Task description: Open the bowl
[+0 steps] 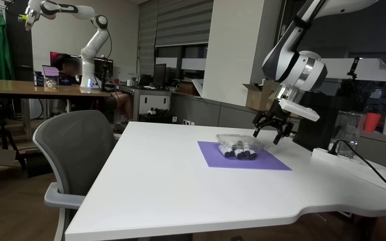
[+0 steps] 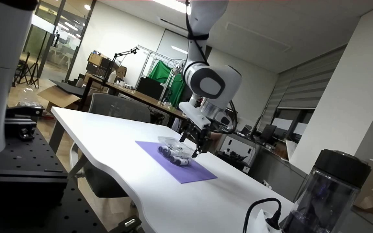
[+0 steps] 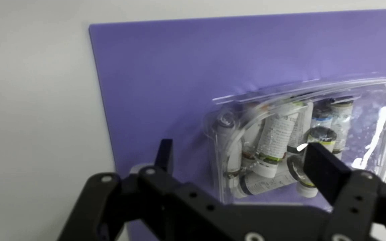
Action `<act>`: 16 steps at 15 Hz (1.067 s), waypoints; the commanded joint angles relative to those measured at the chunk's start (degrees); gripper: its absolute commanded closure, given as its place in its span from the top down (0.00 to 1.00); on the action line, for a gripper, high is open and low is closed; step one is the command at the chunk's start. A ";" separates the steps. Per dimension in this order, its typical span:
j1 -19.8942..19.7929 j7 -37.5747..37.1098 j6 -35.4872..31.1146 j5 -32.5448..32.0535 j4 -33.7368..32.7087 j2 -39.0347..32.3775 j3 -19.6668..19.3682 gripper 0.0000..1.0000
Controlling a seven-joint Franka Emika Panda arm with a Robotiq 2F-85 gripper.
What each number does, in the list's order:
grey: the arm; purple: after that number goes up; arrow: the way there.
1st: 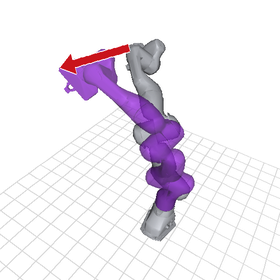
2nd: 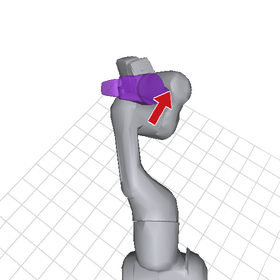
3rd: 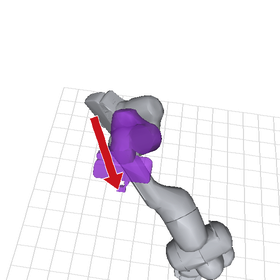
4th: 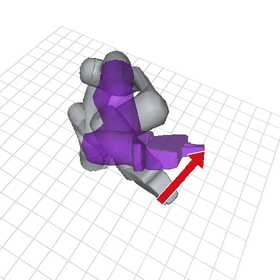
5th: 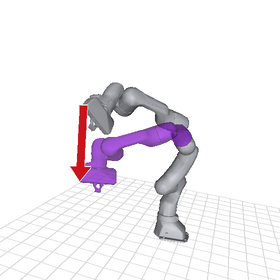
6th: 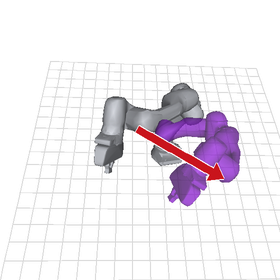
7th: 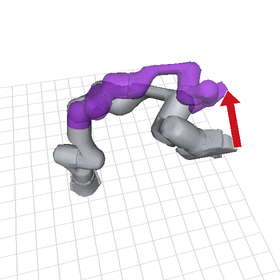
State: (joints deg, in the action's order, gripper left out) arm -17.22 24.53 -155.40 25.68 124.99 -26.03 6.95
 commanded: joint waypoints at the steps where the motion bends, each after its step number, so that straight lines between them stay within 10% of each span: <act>1: -3.10 3.09 -0.46 3.78 -2.83 -2.92 4.13 1.00; 16: -7.88 6.85 -0.59 6.78 -3.97 -4.48 10.36 1.00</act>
State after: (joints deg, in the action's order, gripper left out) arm -23.98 30.29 -156.70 30.69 122.08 -30.96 15.84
